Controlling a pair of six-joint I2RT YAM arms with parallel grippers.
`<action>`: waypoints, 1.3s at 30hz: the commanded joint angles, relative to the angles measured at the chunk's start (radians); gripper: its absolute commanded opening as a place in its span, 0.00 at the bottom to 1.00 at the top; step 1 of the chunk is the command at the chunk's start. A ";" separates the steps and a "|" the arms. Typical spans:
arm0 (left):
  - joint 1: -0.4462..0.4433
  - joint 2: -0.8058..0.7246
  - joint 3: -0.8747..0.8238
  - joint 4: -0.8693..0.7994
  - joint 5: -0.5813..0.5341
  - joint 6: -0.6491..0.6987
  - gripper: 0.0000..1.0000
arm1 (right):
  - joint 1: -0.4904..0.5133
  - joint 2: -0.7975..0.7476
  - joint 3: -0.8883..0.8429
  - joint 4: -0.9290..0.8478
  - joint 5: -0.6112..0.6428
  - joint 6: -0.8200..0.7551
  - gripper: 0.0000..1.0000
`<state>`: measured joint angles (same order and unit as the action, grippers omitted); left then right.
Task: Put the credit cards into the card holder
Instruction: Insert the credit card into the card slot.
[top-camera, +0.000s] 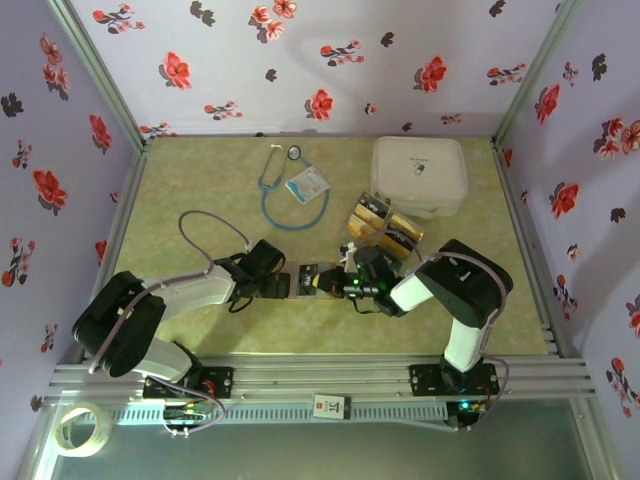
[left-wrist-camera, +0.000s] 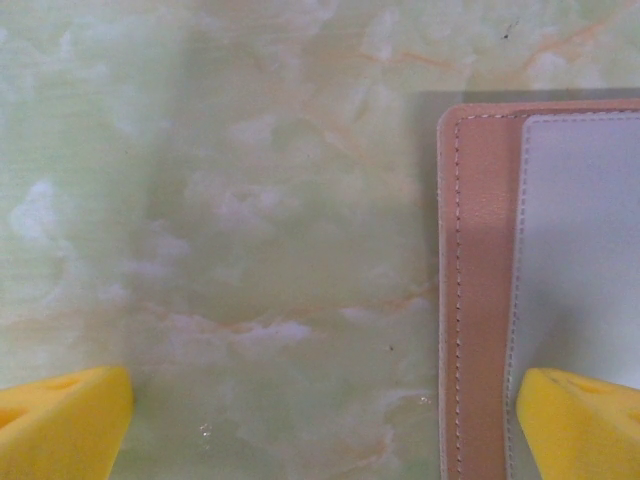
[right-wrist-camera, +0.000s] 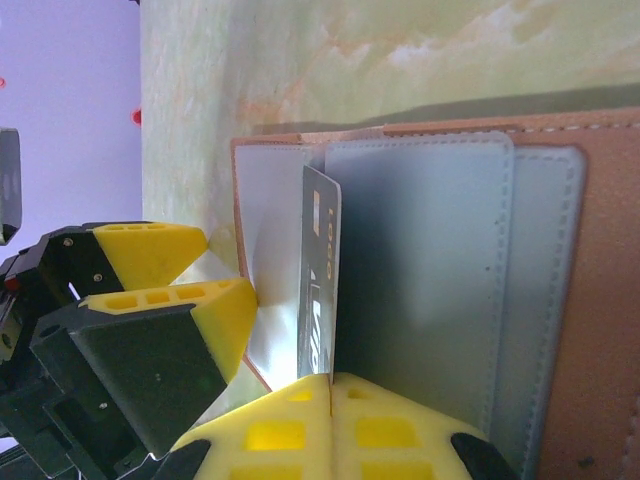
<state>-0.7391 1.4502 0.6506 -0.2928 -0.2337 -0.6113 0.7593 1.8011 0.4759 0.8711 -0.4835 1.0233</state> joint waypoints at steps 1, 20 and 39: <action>0.007 0.022 -0.013 -0.012 -0.016 -0.015 1.00 | 0.008 0.027 0.009 -0.019 -0.027 0.003 0.00; 0.006 0.016 -0.013 -0.013 -0.015 -0.015 1.00 | 0.006 0.013 0.037 -0.116 -0.017 -0.034 0.18; 0.005 0.010 -0.021 -0.002 -0.014 -0.014 1.00 | -0.012 -0.047 0.080 -0.279 0.026 -0.093 0.29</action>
<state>-0.7391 1.4506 0.6502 -0.2916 -0.2363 -0.6147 0.7589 1.7596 0.5568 0.6811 -0.5049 0.9504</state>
